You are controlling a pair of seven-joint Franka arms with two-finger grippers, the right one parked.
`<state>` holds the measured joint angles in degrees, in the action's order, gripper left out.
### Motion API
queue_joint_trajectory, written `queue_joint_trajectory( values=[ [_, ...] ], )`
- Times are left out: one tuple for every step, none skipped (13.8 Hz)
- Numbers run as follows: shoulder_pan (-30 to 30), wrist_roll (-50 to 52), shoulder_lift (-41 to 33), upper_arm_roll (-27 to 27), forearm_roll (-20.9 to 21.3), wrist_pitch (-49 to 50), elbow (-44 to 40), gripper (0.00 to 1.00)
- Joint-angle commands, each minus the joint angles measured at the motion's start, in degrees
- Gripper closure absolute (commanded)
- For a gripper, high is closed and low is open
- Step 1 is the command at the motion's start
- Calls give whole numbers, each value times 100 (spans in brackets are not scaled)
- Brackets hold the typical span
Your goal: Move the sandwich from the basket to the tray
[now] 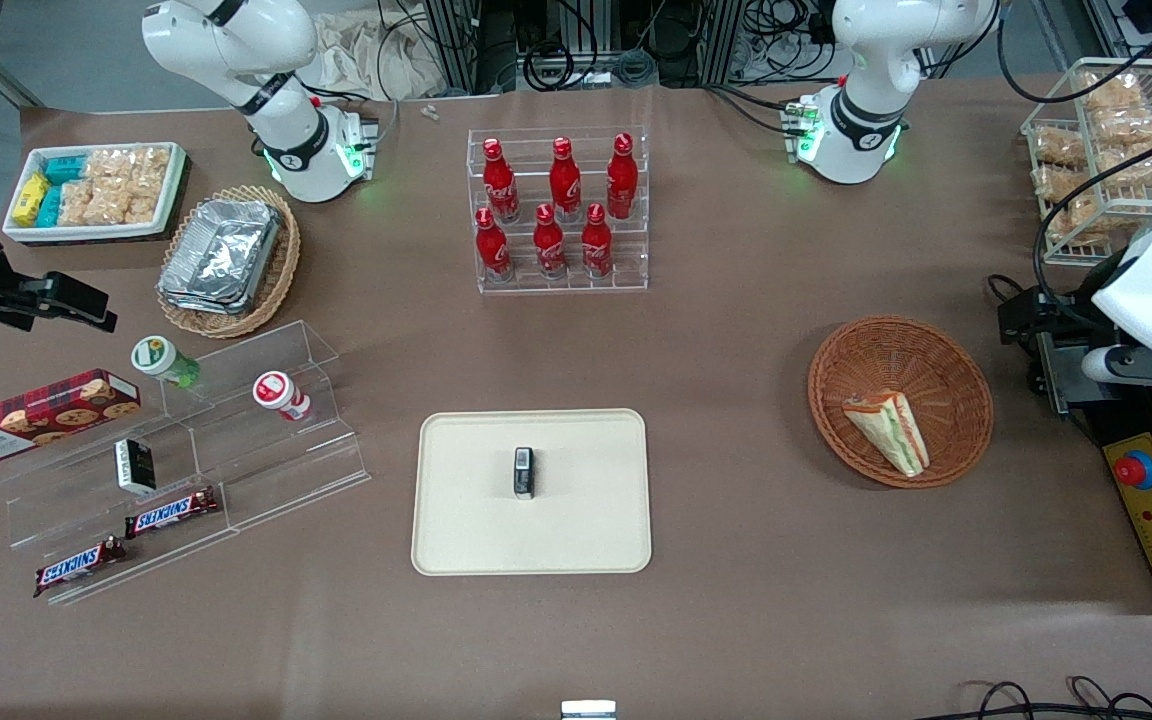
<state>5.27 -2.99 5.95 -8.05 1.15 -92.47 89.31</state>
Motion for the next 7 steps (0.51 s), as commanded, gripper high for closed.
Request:
queue_joint_trajectory(
  values=[
    [-35,123,64,-12,8,124,-159,0],
    [-35,123,82,-12,8,124,-168,0],
    [-35,131,125,-12,0,124,-203,0],
    [-26,123,126,-12,-9,124,-220,0],
    [-26,123,126,-12,0,133,-221,0],
    [-35,123,143,-12,43,133,-203,0],
    [-26,149,169,-12,44,124,-160,0]
  ],
)
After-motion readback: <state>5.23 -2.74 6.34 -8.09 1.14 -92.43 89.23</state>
